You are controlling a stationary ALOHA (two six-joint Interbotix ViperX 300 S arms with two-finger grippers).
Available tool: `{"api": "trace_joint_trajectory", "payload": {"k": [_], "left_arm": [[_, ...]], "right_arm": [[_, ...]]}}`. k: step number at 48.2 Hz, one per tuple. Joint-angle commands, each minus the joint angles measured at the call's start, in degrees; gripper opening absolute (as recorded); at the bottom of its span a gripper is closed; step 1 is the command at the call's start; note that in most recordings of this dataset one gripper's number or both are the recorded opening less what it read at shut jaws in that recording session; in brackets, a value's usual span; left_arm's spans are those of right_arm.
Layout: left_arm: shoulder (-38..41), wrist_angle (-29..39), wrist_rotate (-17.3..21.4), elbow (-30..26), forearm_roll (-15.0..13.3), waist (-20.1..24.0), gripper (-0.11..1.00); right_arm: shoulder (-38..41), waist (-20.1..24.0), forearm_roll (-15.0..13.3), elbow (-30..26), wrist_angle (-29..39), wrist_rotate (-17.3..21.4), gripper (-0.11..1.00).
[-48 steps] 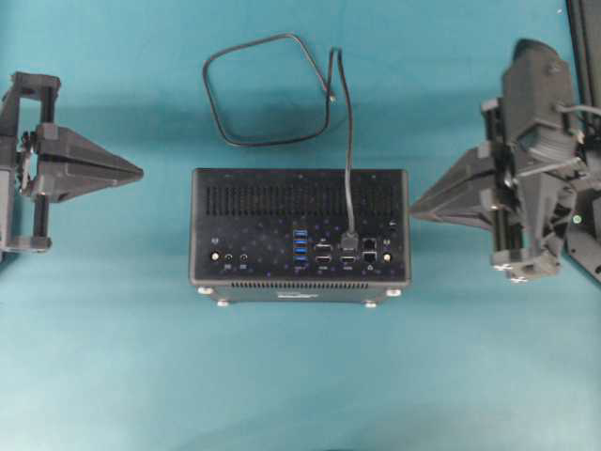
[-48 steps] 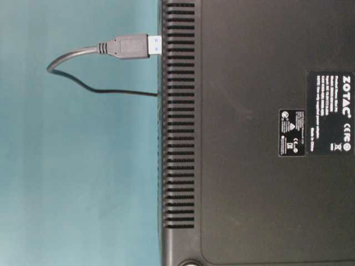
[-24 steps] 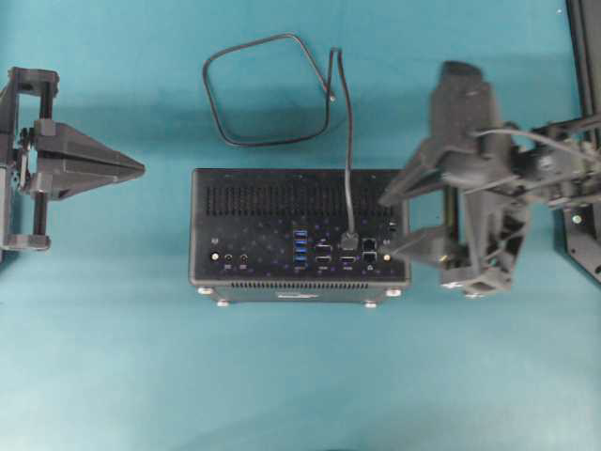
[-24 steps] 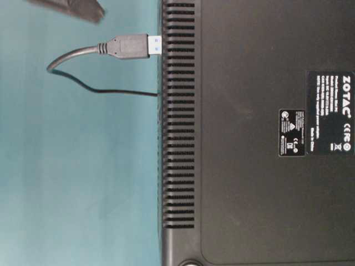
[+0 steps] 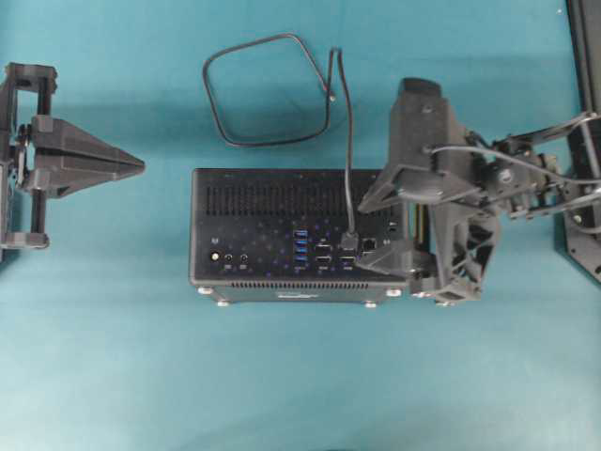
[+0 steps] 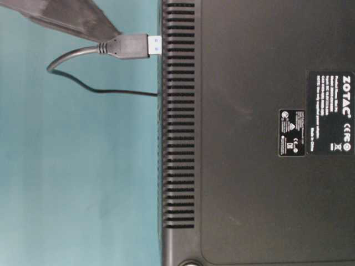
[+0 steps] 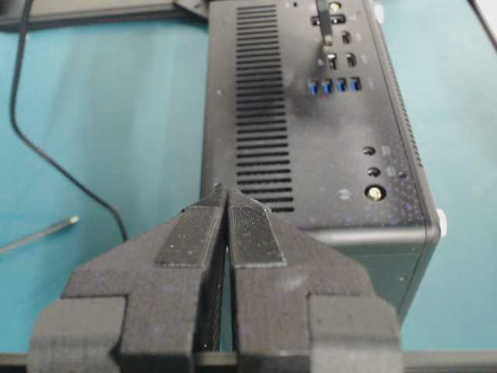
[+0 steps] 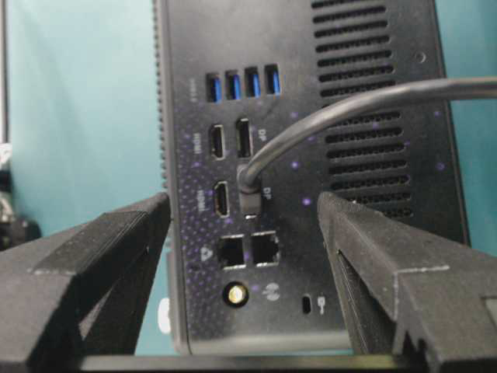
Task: Insert the USB into the PC box with both arms.
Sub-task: 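Lower the right gripper and close it on the black USB plug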
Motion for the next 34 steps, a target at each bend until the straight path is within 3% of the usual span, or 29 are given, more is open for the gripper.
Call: {"api": "trace_joint_trajectory", "payload": {"k": [1,34], "left_arm": [[0.0,-0.4,0.0,-0.9,0.3,0.0,0.0],[-0.3,-0.3,-0.4,-0.1,0.3,0.0,0.0]], "right_arm": [[0.1,-0.2,-0.1,-1.6,-0.4,-0.3,0.8],[2.9,-1.3,-0.1,-4.8,3.4,-1.8,0.79]]}}
